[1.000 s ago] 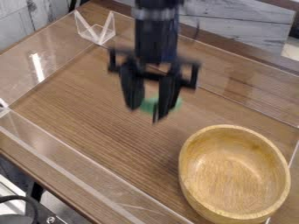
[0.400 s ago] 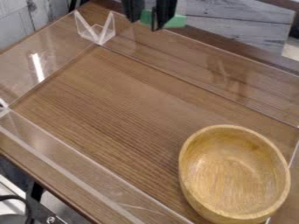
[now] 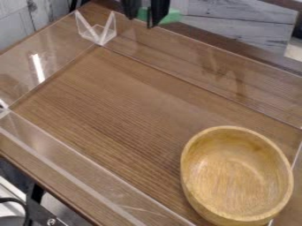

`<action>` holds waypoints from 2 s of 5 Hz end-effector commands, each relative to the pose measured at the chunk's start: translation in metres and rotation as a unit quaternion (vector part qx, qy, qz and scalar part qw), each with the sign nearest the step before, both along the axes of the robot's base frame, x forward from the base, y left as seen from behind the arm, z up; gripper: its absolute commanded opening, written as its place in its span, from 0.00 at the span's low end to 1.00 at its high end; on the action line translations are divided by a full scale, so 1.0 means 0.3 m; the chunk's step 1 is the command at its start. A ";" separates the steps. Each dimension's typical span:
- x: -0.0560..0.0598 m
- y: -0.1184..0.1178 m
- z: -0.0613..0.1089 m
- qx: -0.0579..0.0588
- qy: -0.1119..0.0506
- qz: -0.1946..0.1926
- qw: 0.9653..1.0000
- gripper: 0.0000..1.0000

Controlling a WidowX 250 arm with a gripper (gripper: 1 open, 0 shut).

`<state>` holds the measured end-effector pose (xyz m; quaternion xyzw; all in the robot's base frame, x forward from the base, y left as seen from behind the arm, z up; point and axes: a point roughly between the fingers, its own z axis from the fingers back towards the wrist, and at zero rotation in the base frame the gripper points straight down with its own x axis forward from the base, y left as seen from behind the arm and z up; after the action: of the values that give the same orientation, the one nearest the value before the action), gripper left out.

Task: Put the green block in the brown bowl

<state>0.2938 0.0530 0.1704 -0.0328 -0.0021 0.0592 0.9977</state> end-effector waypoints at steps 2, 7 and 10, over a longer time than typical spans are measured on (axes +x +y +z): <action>0.111 0.048 0.026 0.019 -0.067 -0.011 0.998 0.00; 0.255 0.155 -0.069 0.042 -0.143 -0.041 0.988 0.00; 0.257 0.159 -0.114 0.044 -0.178 -0.054 0.982 0.00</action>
<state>0.3668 0.0962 0.1042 -0.0135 -0.1370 0.0008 0.9905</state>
